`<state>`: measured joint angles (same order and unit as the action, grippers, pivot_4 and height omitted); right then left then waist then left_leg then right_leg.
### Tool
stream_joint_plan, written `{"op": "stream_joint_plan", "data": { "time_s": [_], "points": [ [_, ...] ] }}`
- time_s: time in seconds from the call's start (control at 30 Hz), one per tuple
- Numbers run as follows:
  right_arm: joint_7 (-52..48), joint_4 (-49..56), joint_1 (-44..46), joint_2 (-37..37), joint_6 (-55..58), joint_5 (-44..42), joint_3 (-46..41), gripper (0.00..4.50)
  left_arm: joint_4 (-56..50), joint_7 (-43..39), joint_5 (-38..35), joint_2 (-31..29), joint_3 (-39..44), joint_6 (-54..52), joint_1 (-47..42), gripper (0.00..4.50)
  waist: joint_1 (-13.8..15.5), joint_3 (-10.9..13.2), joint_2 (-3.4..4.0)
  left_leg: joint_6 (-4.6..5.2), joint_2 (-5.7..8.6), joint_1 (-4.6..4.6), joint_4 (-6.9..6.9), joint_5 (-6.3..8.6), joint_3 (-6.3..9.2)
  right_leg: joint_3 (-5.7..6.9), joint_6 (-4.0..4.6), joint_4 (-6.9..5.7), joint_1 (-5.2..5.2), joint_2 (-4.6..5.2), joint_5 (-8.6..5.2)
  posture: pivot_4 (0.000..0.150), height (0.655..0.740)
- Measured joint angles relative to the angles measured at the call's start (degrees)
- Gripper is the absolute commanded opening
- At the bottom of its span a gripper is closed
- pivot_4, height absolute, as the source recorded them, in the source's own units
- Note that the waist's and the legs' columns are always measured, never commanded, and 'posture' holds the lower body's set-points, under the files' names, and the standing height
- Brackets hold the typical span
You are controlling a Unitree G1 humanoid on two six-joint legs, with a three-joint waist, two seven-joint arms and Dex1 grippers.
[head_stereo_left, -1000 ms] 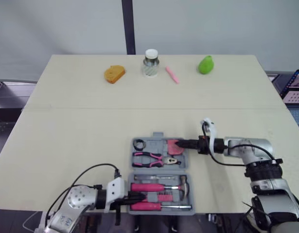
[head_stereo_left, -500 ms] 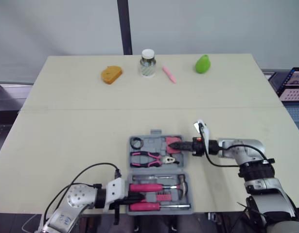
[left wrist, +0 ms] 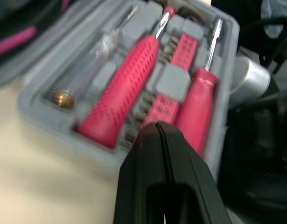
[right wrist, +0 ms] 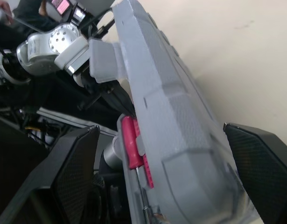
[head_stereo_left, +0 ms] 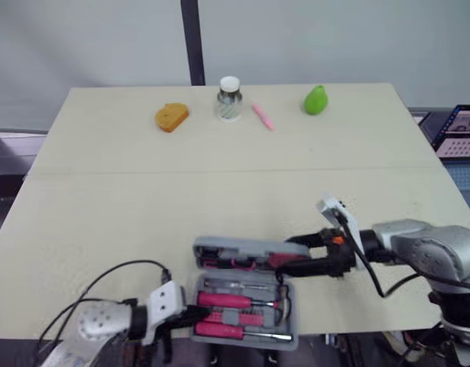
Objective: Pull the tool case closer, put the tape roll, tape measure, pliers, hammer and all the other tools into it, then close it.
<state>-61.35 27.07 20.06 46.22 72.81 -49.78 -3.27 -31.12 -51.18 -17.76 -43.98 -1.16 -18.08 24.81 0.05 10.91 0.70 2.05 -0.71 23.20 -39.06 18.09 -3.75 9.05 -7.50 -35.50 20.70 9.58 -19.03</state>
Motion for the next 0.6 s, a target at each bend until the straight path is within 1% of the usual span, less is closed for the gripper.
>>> {"op": "stream_joint_plan", "data": {
  "time_s": [0.07,0.17,0.23,0.3,0.33,0.37,0.47,0.53,0.6],
  "points": [
    [0.27,4.34,-2.12,2.37,1.27,-3.32,-2.35,4.48,-5.83,-0.57,-5.35,-2.37,8.69,-4.83,6.3,0.0,0.23,0.02,-0.05,0.04,0.01,-0.04,-0.02,0.02,0.08,-0.01,0.0,0.1,-0.12,0.04,0.0,0.15,0.695],
    [1.09,9.34,-5.9,5.34,2.53,-7.98,-5.21,4.48,-11.6,-5.16,-16.92,-4.24,25.91,-14.32,18.99,0.0,0.81,0.04,-0.14,0.06,0.02,0.02,-0.03,0.09,0.12,0.01,0.0,0.5,-0.17,0.01,0.01,0.15,0.695],
    [2.48,10.78,-7.67,5.51,2.99,-10.53,-6.7,4.48,-10.78,-9.15,-20.35,-5.06,33.88,-17.06,23.09,0.0,1.3,0.04,-0.12,0.05,0.02,0.0,-0.03,0.09,0.06,0.09,0.01,0.56,-0.15,-0.03,0.0,0.15,0.695],
    [4.54,12.21,-9.5,5.38,3.51,-12.97,-6.9,4.48,-7.31,-12.19,-20.29,-5.8,38.98,-16.32,23.16,0.0,1.7,0.05,-0.06,0.04,0.04,0.01,-0.02,0.11,0.03,0.1,0.02,0.51,-0.09,-0.03,0.0,0.15,0.695],
    [5.7,12.88,-10.72,5.4,3.52,-13.84,-7.09,4.48,-4.73,-12.84,-20.26,-5.92,39.62,-15.78,21.71,0.0,1.96,0.03,-0.02,0.06,0.06,0.0,-0.02,0.13,0.02,0.07,0.02,0.51,-0.09,-0.02,0.0,0.15,0.695],
    [6.92,13.58,-12.51,5.4,3.51,-14.61,-7.15,4.48,-1.51,-12.85,-20.15,-5.87,39.42,-15.13,18.41,0.0,2.52,0.02,0.02,0.08,0.07,0.0,-0.02,0.14,0.02,0.05,0.02,0.5,-0.09,-0.01,0.0,0.15,0.695],
    [9.09,15.44,-17.37,5.61,2.21,-14.67,-6.98,4.48,3.48,-11.96,-18.15,-5.06,37.76,-11.16,10.92,0.0,3.07,-0.02,-0.15,0.12,0.07,0.04,-0.02,0.22,0.0,0.02,0.0,0.54,-0.09,-0.01,0.01,0.15,0.695],
    [9.67,16.5,-20.48,6.15,-0.27,-13.04,-7.02,4.48,4.84,-11.0,-16.26,-4.28,35.43,-8.58,7.59,0.0,2.99,-0.05,-0.22,0.18,0.08,0.03,-0.02,0.3,-0.11,0.01,-0.09,0.43,-0.13,-0.02,0.07,0.15,0.695],
    [9.7,17.1,-25.44,7.41,-5.77,-7.85,-8.32,4.48,5.91,-9.61,-13.75,-3.37,32.05,-6.15,3.89,0.0,2.91,-0.07,-0.26,0.21,0.13,0.02,-0.02,0.3,-0.19,0.0,-0.14,0.45,-0.15,-0.02,0.12,0.15,0.695]
  ]
}}
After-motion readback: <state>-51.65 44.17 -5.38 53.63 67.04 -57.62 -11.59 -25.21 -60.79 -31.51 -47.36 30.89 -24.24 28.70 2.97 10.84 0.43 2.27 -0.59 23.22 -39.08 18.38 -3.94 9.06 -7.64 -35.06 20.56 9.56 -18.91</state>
